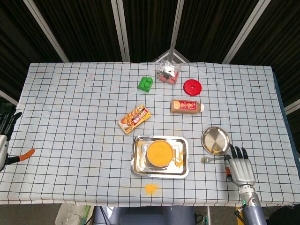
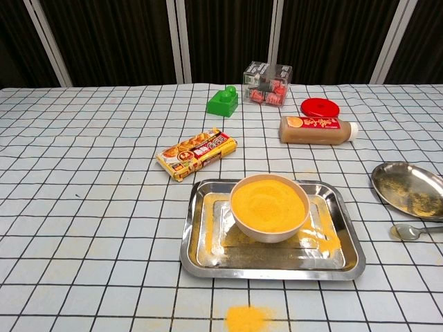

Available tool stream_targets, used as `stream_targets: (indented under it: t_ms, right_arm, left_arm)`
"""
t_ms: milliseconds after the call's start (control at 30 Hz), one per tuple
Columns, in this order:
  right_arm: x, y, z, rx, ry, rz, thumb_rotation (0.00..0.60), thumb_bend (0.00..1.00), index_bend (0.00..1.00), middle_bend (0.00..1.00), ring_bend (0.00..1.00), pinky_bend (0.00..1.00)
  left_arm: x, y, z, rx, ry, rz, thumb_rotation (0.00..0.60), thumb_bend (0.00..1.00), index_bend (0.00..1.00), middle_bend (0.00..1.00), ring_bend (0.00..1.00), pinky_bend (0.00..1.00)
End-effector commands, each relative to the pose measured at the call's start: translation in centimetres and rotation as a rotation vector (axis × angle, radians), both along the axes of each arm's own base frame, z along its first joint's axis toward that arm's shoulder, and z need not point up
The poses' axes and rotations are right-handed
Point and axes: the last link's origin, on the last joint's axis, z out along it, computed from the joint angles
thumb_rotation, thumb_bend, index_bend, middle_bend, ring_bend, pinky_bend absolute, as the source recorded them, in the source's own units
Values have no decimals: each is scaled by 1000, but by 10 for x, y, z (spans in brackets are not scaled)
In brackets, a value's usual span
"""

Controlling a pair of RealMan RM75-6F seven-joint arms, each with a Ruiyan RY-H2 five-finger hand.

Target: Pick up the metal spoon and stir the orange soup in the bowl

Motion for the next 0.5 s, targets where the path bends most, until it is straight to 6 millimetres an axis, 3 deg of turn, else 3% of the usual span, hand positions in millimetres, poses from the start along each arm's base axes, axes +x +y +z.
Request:
stream_targets:
  t_ms: [33, 300, 500]
  right_arm:
    - [1, 0, -2, 11, 2, -1, 600, 578, 355, 0, 0, 0]
    - [-4, -2, -7, 25, 19, -19, 600, 583, 269, 0, 0, 0]
    - [-10, -6, -8, 23, 34, -53, 600, 583, 266, 0, 0, 0]
  left_arm:
    - [0, -1, 1, 1, 0, 0, 600, 0, 0, 0, 0, 0]
    - [-1, -1, 2, 1, 0, 4, 600, 0, 0, 0, 0, 0]
    - [-1, -1, 0, -7, 5, 6, 600, 0, 0, 0, 0, 0]
